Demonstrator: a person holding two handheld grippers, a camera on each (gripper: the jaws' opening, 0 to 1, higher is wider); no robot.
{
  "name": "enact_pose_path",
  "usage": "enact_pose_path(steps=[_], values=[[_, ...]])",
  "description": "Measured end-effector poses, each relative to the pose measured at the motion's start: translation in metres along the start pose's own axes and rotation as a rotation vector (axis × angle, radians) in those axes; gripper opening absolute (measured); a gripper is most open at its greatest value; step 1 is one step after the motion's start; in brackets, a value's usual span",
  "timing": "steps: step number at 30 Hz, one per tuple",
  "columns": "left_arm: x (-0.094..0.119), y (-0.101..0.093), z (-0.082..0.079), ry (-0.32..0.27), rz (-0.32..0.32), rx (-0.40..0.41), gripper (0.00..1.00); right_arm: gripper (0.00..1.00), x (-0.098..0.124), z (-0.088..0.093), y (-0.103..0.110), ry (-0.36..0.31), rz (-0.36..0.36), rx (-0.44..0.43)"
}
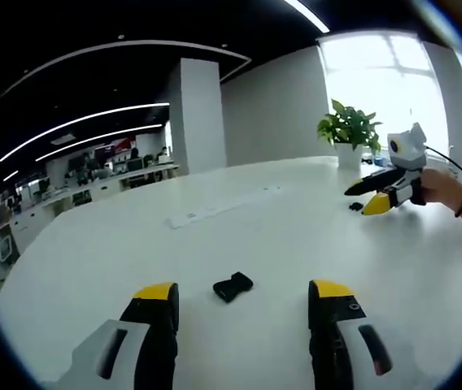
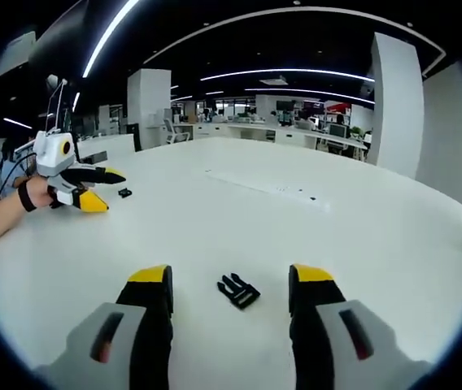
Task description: Snap the two parts of the plastic buckle together until the buckle closes and remains connected.
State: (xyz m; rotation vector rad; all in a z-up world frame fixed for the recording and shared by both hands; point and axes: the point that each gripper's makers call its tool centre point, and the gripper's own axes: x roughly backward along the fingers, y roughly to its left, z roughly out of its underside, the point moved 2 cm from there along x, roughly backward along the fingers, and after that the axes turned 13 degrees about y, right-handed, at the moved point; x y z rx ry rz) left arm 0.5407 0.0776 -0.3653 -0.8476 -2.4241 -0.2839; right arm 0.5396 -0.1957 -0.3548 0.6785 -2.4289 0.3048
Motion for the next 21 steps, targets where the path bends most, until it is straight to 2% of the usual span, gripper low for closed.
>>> enact_pose_path(steps=[21], values=[[0.005, -0.017, 0.008, -0.007, 0.002, -0.005, 0.61, 0.57, -0.003, 0.005, -0.004, 0.023, -0.002, -0.003]])
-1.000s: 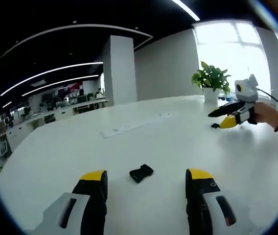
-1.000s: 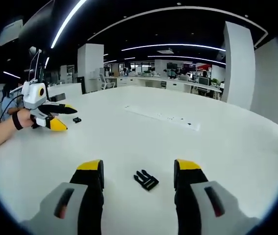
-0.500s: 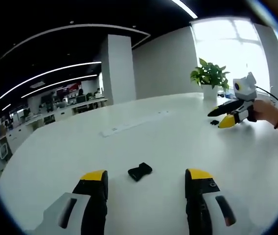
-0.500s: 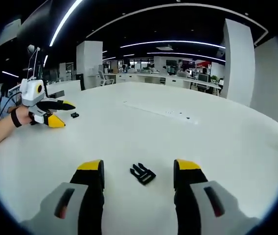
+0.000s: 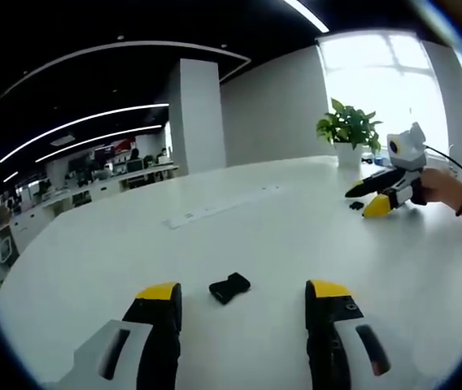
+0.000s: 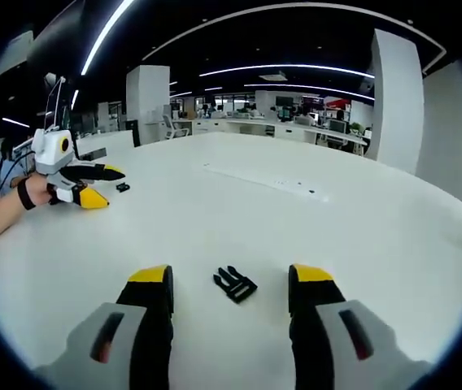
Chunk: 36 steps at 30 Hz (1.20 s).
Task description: Snap the two parts of the plastic buckle together until the buckle closes and remains connected.
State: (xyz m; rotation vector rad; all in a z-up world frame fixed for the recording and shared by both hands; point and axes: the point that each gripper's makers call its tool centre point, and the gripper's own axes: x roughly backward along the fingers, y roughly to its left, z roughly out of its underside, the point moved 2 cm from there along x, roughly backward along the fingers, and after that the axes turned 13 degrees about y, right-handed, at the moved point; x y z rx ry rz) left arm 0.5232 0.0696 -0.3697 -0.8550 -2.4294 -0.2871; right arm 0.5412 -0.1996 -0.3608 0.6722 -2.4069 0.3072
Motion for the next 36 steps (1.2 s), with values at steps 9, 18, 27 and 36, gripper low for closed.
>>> enact_pose_path(steps=[9, 18, 27, 36], values=[[-0.005, -0.001, 0.0, 0.008, 0.052, 0.054, 0.61, 0.57, -0.001, 0.002, 0.001, 0.003, -0.008, -0.008], [-0.012, 0.003, -0.004, -0.001, 0.057, 0.052, 0.6, 0.56, 0.0, 0.002, 0.0, -0.009, -0.007, -0.016], [-0.02, 0.011, -0.011, -0.015, 0.06, 0.052, 0.6, 0.57, 0.001, 0.003, 0.004, -0.012, -0.028, -0.008], [-0.019, 0.004, -0.012, -0.024, 0.084, 0.034, 0.51, 0.54, -0.001, 0.004, 0.004, -0.017, -0.041, 0.0]])
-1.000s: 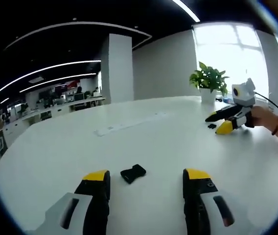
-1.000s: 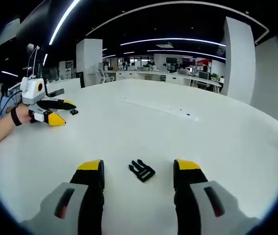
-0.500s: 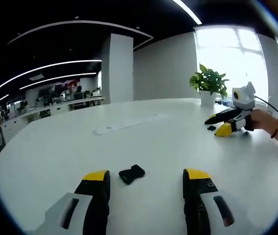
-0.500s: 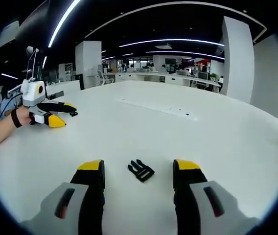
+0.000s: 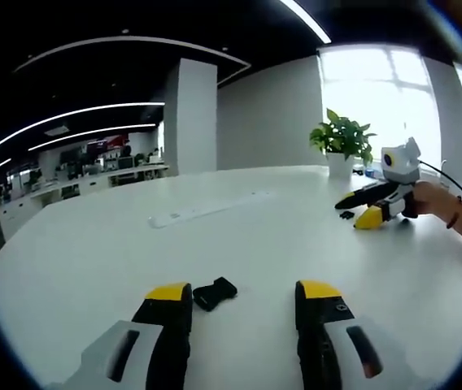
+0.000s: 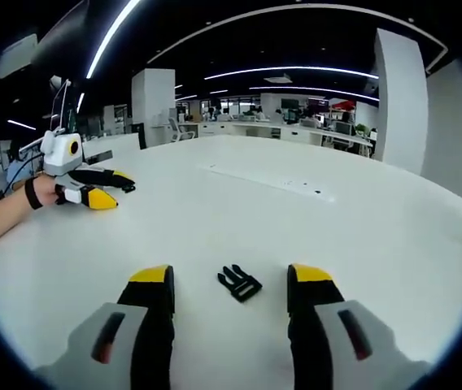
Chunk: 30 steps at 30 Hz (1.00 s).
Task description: Snap the two parts of the plastic buckle together until the buckle closes and remains connected.
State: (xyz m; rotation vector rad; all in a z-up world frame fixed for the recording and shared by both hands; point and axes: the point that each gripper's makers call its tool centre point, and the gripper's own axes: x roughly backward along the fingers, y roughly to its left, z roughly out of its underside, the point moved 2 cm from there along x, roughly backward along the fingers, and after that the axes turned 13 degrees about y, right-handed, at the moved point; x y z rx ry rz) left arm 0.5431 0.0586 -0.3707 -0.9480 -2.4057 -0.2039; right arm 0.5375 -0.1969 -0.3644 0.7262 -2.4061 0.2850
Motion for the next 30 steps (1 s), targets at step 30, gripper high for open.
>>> enact_pose_path(steps=[30], values=[[0.004, -0.002, 0.0, -0.011, 0.005, -0.029, 0.37, 0.36, -0.003, -0.005, 0.001, -0.022, -0.082, 0.063]])
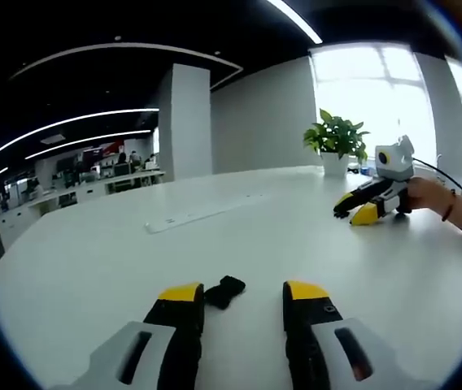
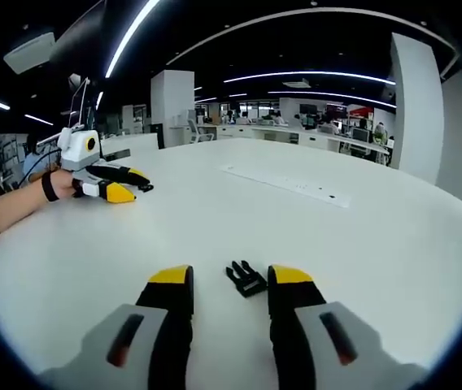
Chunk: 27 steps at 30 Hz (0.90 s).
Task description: Snap the two parts of the plastic buckle together until the buckle closes and remains connected.
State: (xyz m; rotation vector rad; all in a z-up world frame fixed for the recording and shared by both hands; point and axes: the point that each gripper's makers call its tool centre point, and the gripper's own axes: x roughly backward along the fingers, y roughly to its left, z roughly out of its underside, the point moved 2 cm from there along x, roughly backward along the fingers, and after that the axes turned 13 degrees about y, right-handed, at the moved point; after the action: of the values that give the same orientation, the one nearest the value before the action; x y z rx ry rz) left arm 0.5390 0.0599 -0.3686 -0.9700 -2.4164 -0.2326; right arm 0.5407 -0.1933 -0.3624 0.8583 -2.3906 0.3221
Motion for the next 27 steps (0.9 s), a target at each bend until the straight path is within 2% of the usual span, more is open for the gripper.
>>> enact_pose_path(steps=[10, 12, 22, 27], values=[[-0.0009, -0.0016, 0.0001, 0.007, 0.015, 0.001, 0.33, 0.35, 0.0004, 0.0022, -0.0004, -0.011, 0.0, 0.004], [-0.0015, -0.0004, -0.0007, 0.004, 0.009, -0.001, 0.29, 0.32, 0.001, 0.0037, 0.0015, -0.021, -0.005, 0.01], [-0.003, 0.0062, -0.0019, 0.007, -0.016, 0.035, 0.28, 0.29, 0.002, 0.0029, 0.0013, -0.038, -0.001, 0.006], [-0.0016, 0.0016, 0.0001, 0.007, -0.013, 0.032, 0.26, 0.27, 0.0027, 0.0032, 0.0002, -0.044, 0.007, 0.005]])
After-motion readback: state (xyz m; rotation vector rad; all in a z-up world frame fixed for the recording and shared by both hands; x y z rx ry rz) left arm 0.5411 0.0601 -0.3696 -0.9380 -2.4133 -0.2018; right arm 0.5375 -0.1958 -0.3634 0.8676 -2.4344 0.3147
